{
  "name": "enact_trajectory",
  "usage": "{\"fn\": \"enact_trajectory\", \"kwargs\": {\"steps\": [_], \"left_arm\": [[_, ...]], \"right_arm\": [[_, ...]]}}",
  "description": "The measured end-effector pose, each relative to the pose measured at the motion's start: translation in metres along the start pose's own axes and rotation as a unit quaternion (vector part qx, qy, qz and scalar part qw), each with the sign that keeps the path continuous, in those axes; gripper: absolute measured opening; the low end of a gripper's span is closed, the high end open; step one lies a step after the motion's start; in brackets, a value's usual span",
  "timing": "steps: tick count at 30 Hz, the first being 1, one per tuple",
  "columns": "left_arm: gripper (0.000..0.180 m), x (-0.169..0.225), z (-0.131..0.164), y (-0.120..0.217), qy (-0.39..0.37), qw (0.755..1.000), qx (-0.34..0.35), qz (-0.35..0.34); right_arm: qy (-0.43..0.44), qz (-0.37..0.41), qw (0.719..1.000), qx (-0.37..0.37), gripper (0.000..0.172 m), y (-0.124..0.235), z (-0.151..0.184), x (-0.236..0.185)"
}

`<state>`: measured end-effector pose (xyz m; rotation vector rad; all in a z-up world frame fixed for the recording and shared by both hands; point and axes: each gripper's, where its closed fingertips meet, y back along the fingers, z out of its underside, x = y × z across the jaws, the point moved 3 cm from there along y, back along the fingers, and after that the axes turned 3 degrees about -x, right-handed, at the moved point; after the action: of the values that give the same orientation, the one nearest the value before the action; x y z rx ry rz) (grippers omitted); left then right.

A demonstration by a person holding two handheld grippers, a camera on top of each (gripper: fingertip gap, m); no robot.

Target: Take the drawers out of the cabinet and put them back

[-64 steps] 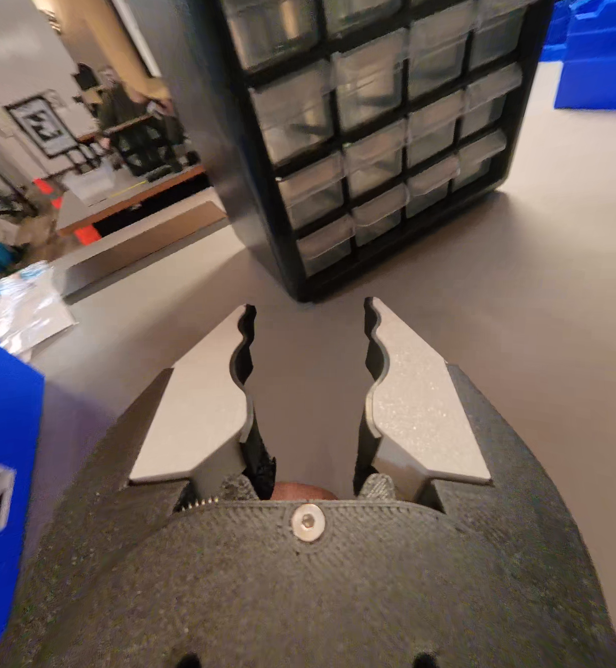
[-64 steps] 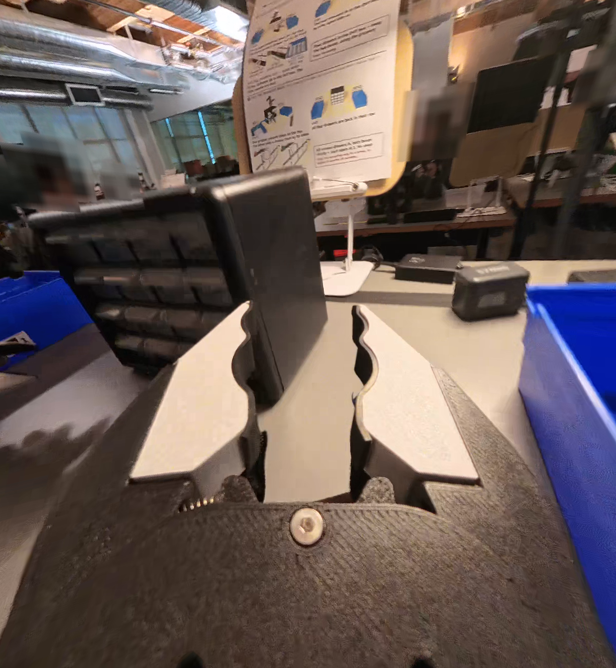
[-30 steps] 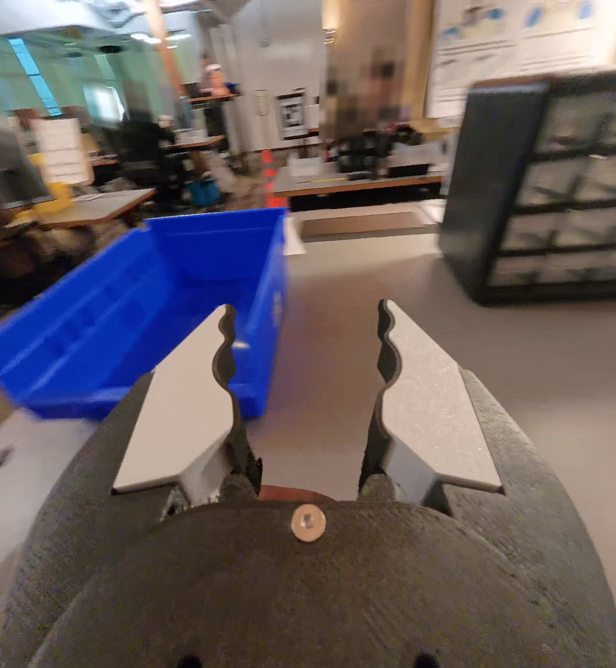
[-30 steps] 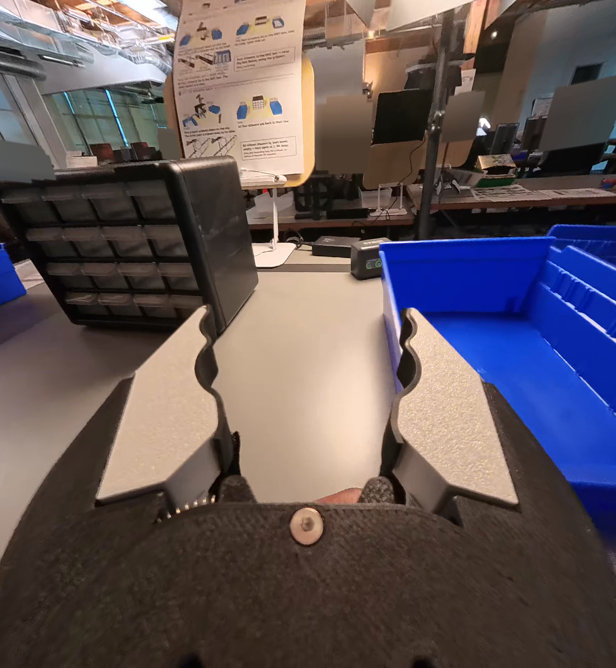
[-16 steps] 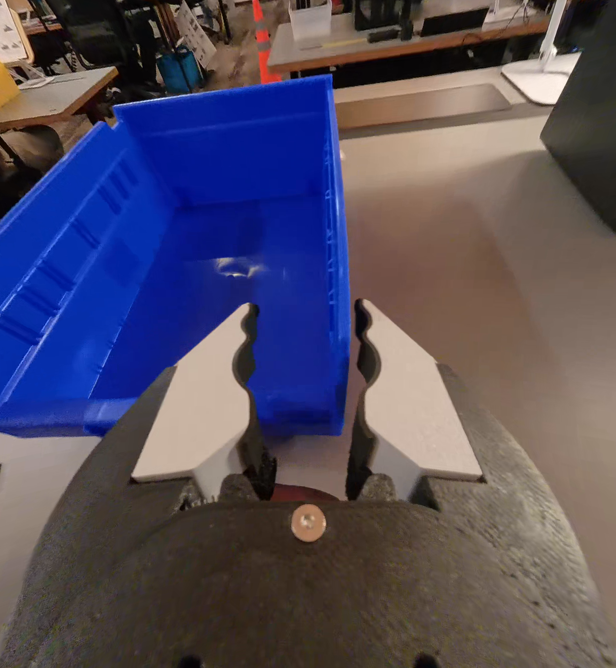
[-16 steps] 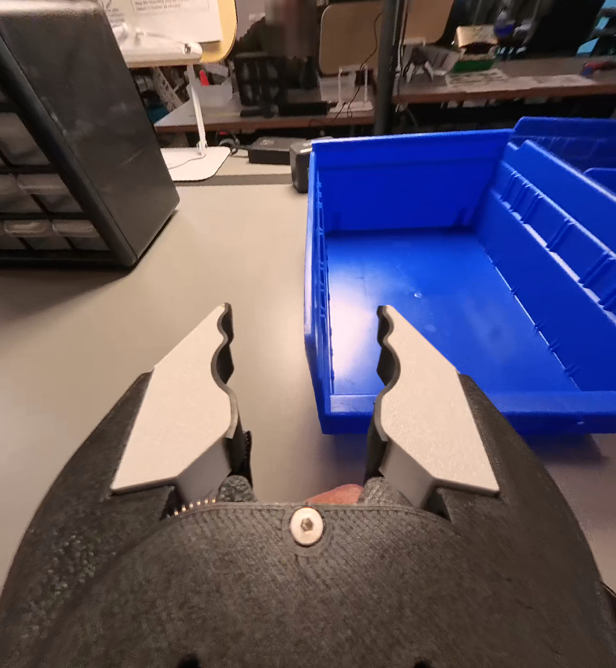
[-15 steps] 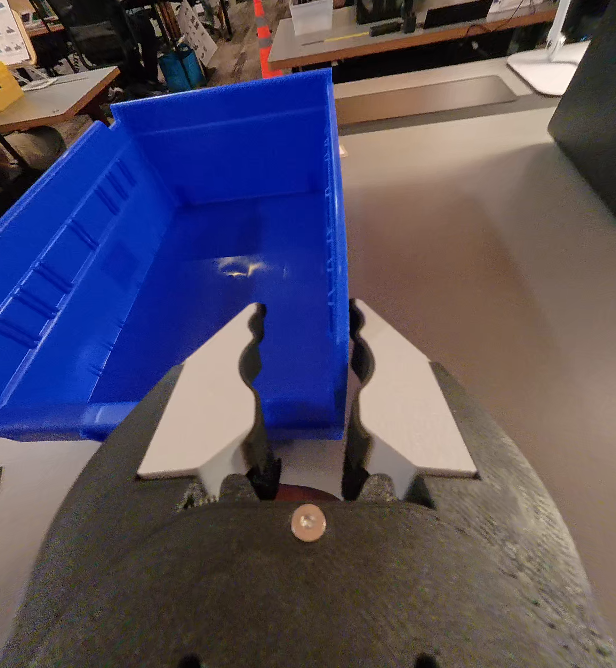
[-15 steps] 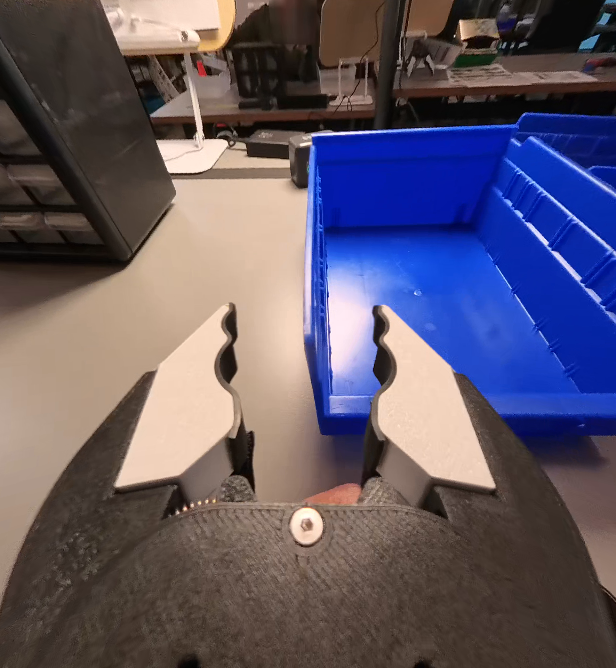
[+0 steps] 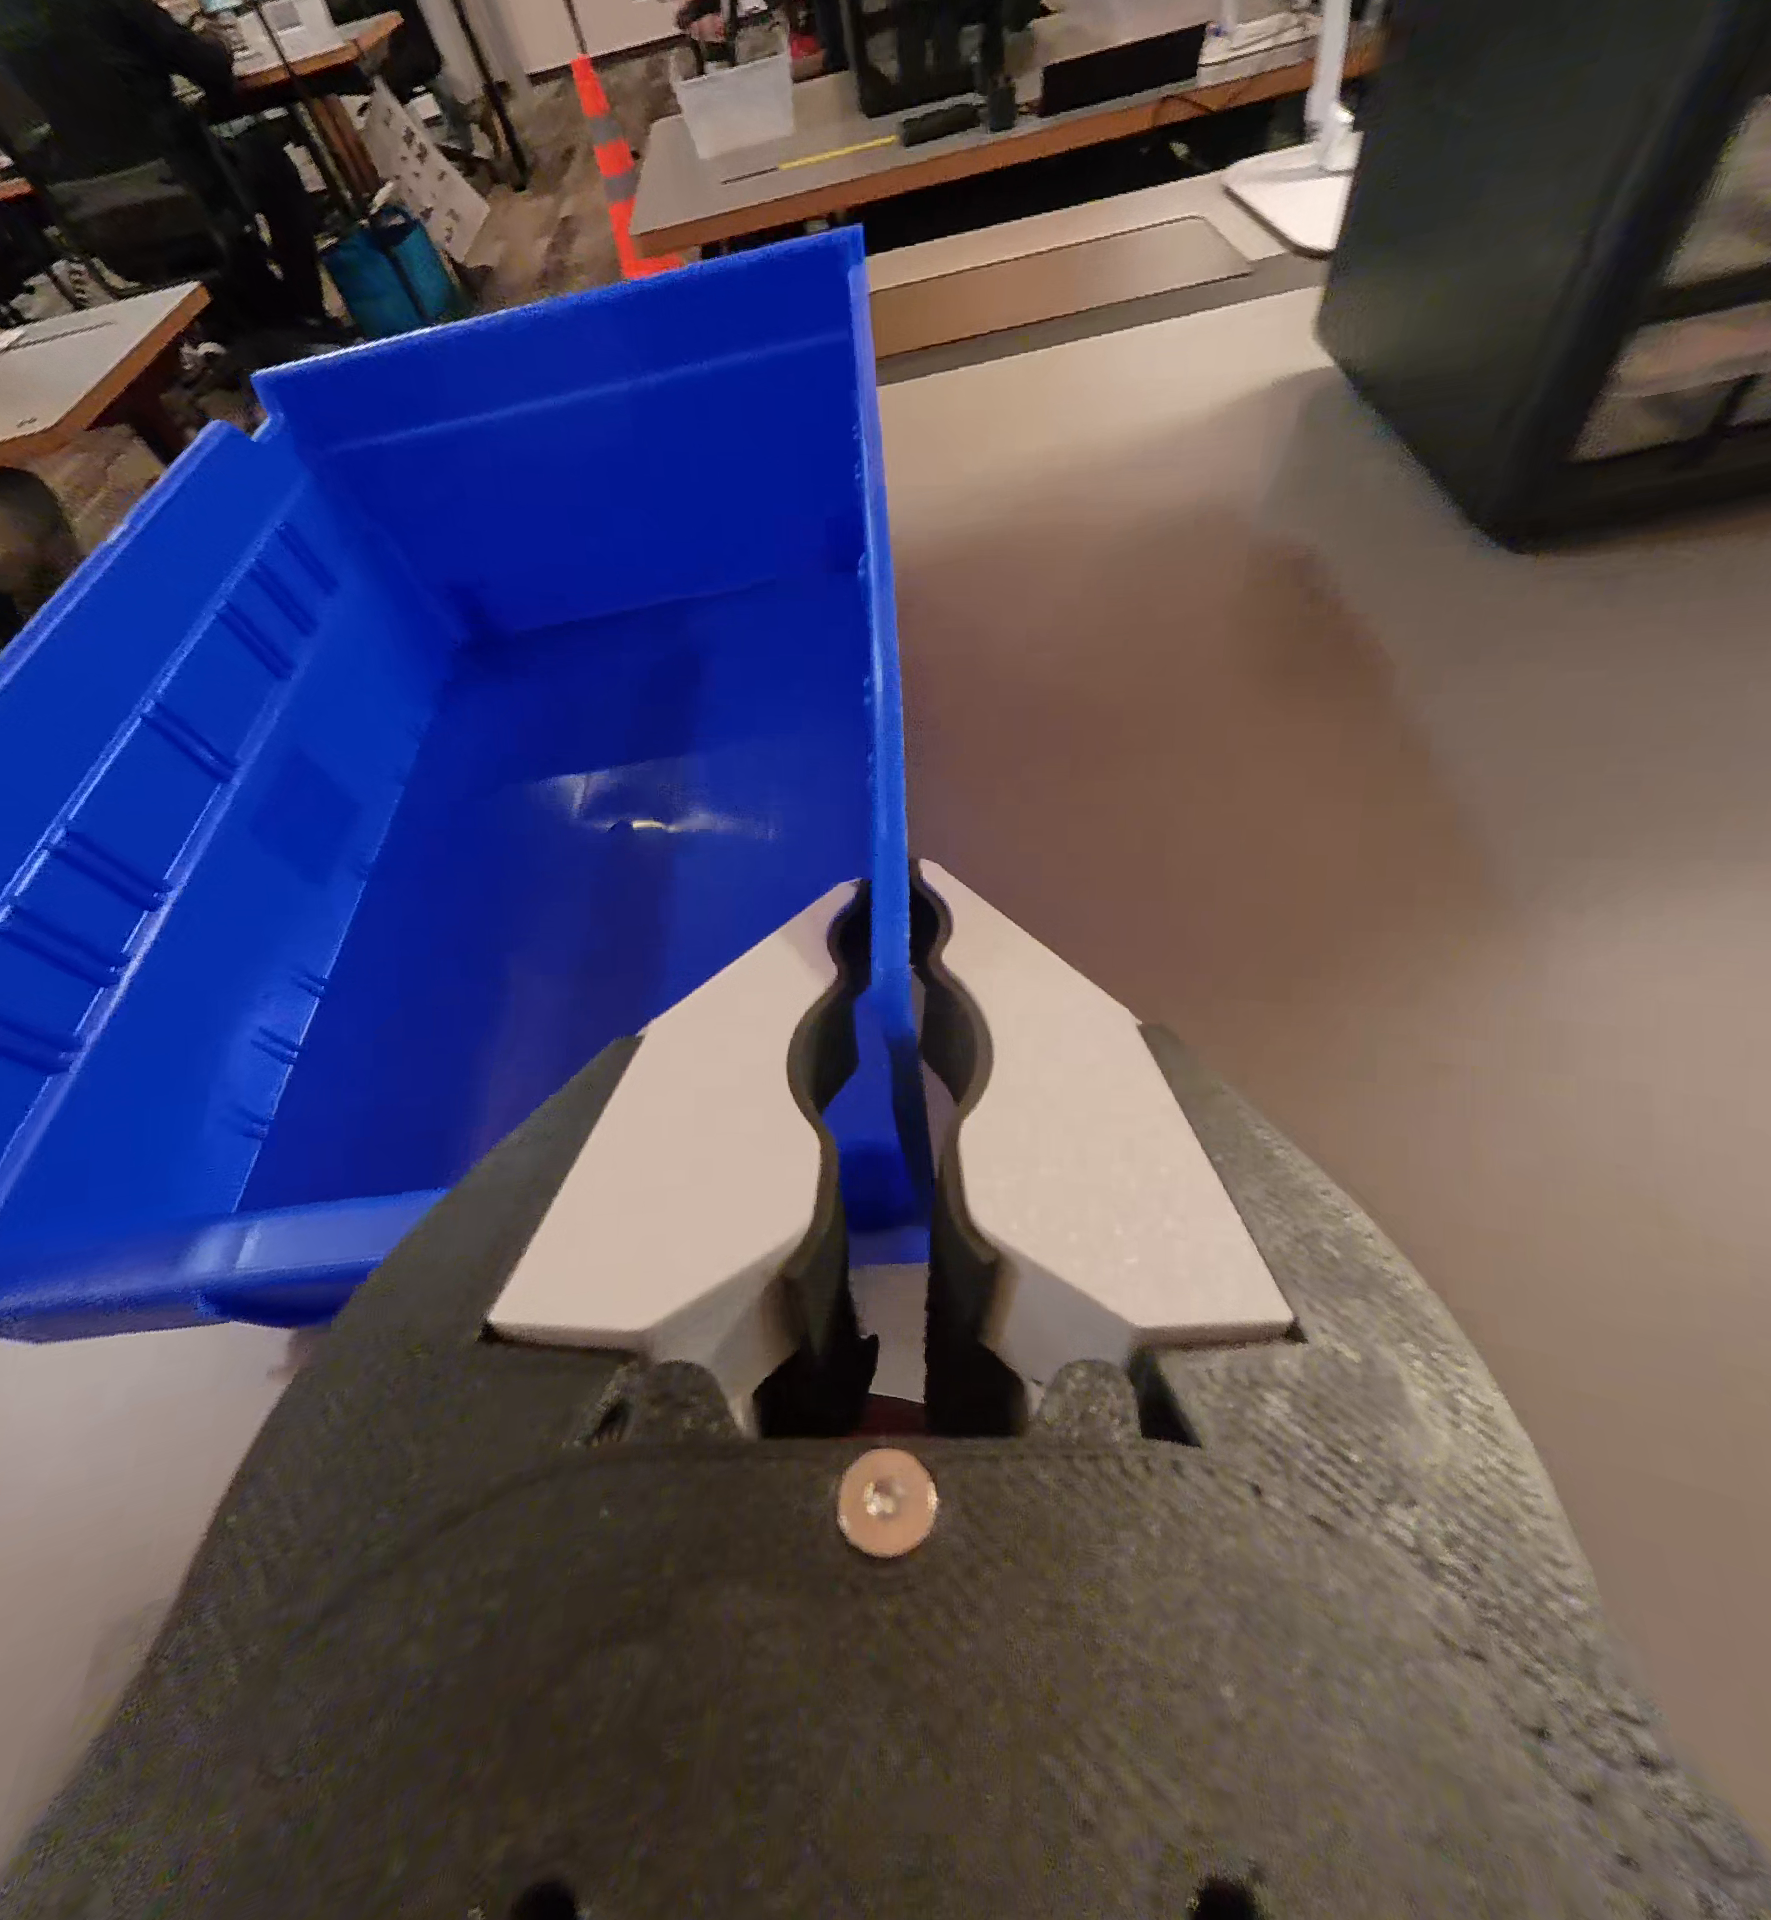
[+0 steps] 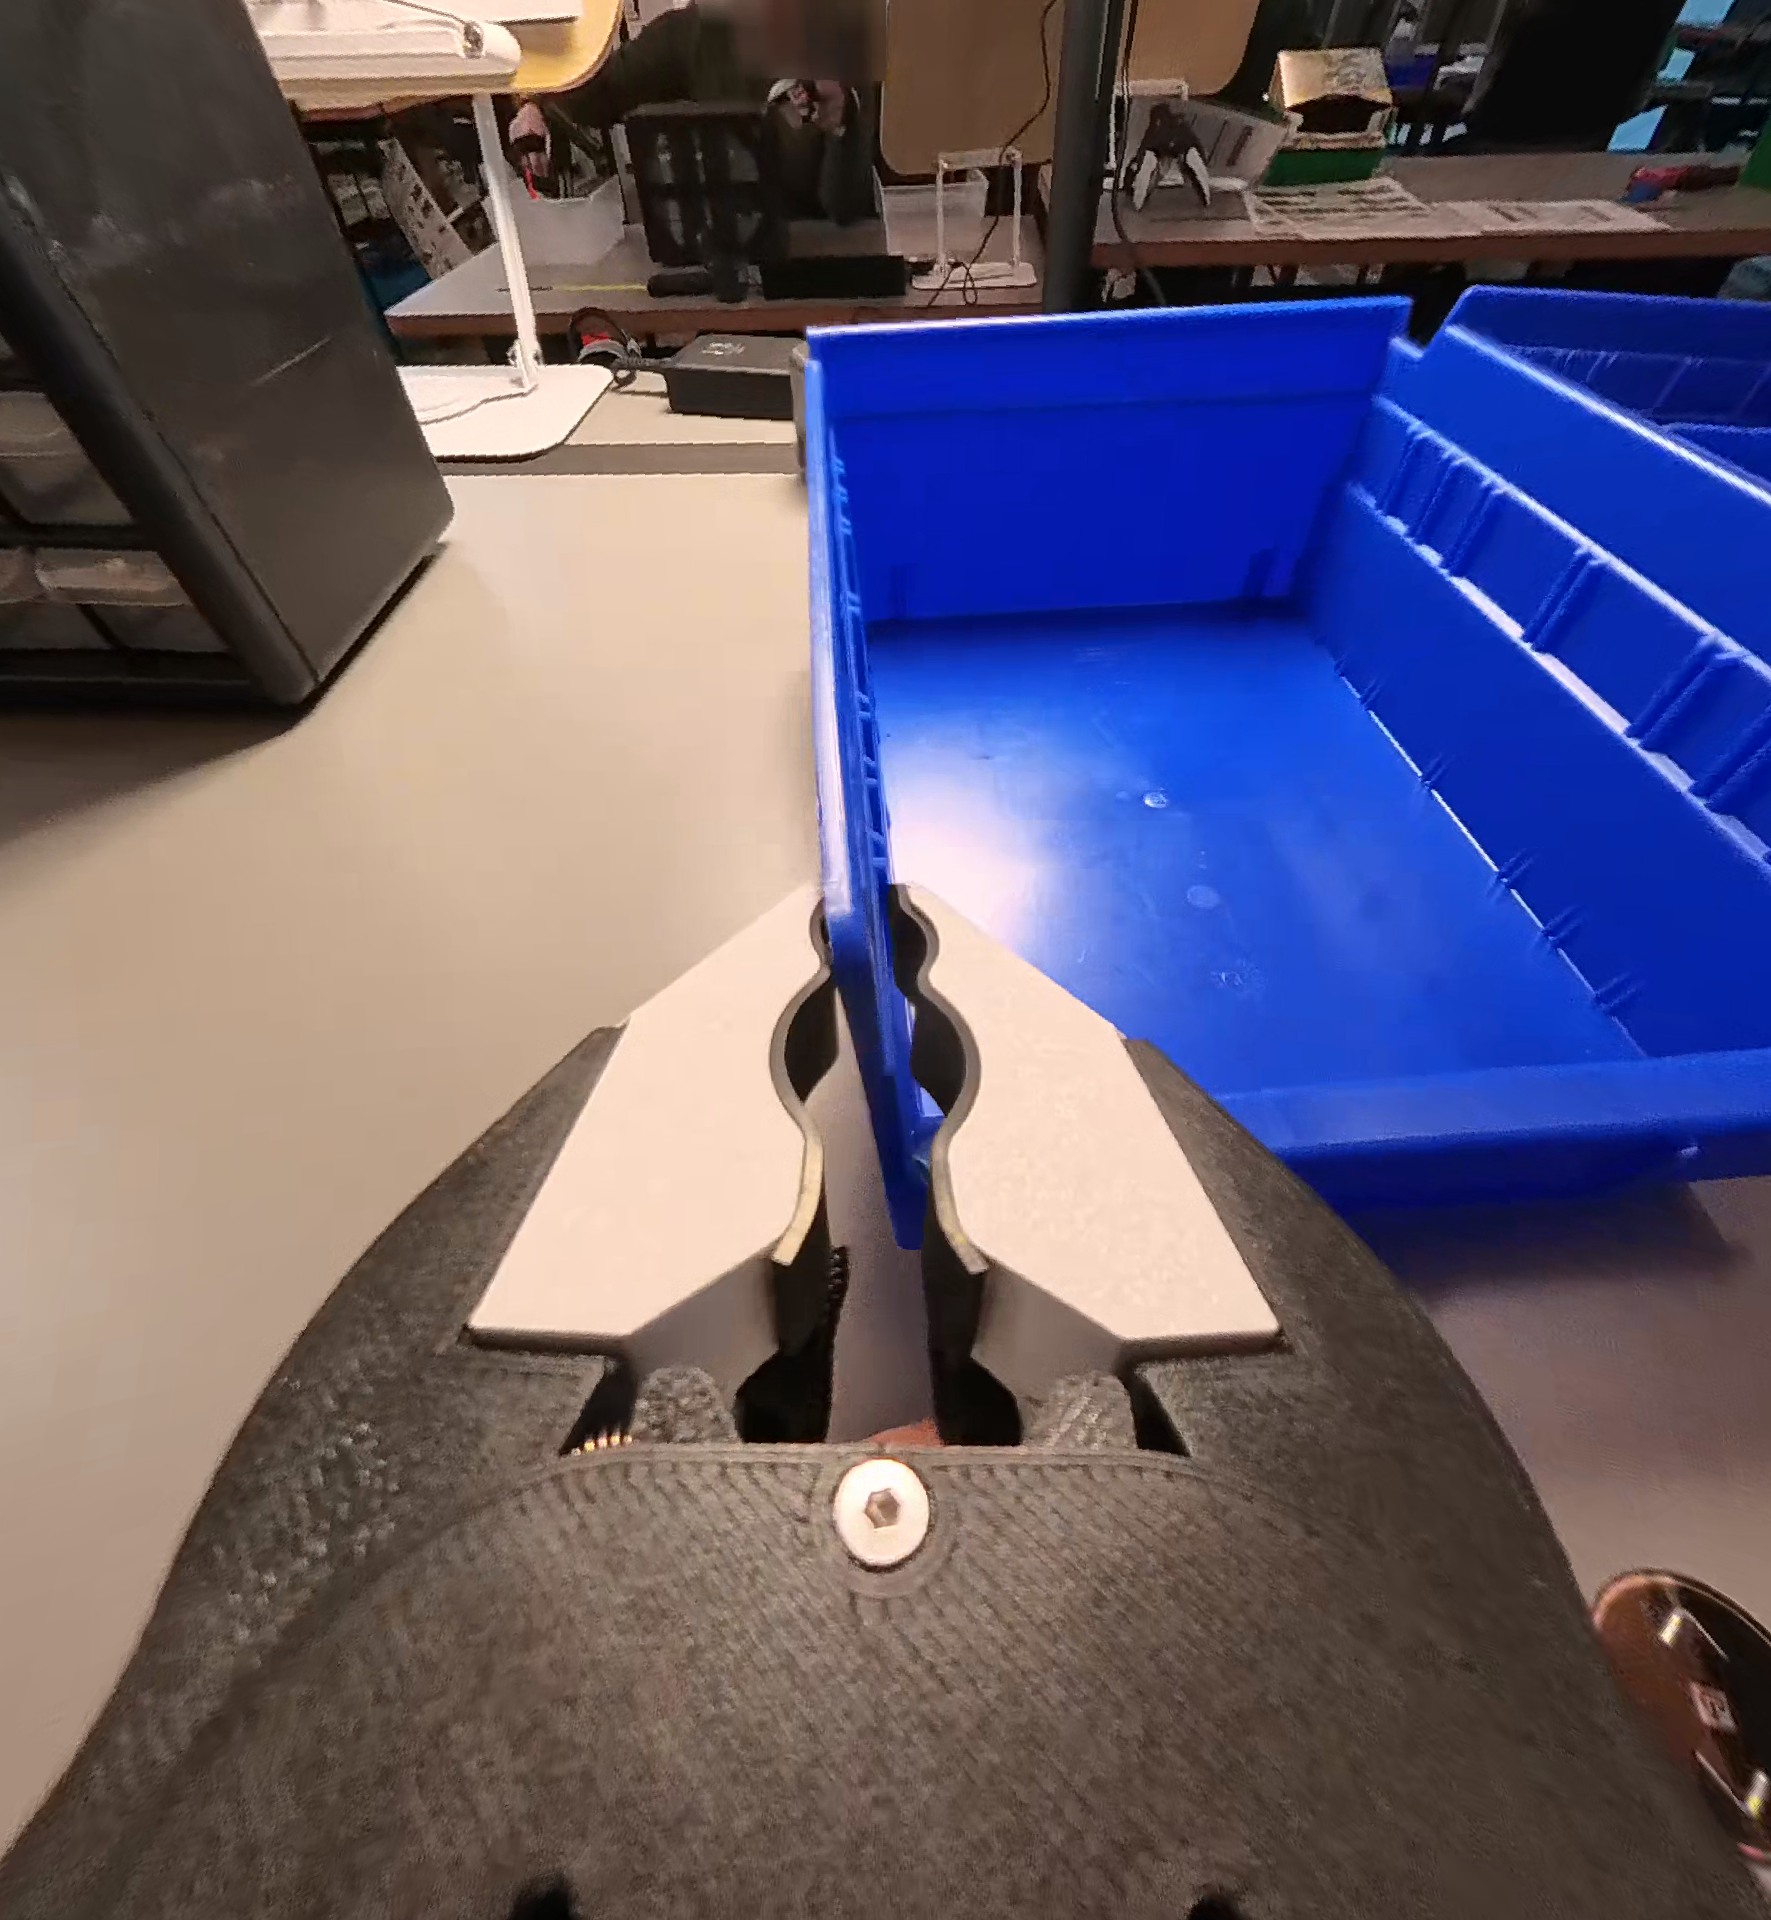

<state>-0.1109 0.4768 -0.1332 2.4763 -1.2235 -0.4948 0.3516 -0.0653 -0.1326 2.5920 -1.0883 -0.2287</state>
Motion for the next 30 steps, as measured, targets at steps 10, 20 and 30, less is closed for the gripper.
{"fn": "enact_trajectory", "kwargs": {"steps": [10, 20, 30], "left_arm": [[0.001, 0.053, -0.003, 0.082, -0.024, 0.993, 0.047, 0.108], [0.001, 0.097, -0.028, 0.162, 0.023, 0.947, 0.127, 0.296], [0.001, 0.144, -0.062, 0.234, -0.062, 0.890, 0.216, 0.396]], "right_arm": [[0.036, -0.076, 0.996, -0.004, 0.007, 0.051, 0.019, -0.022], [0.071, -0.210, 0.975, -0.028, 0.012, 0.098, 0.039, -0.061], [0.119, -0.380, 0.917, -0.031, 0.013, 0.142, 0.056, -0.116]]}}
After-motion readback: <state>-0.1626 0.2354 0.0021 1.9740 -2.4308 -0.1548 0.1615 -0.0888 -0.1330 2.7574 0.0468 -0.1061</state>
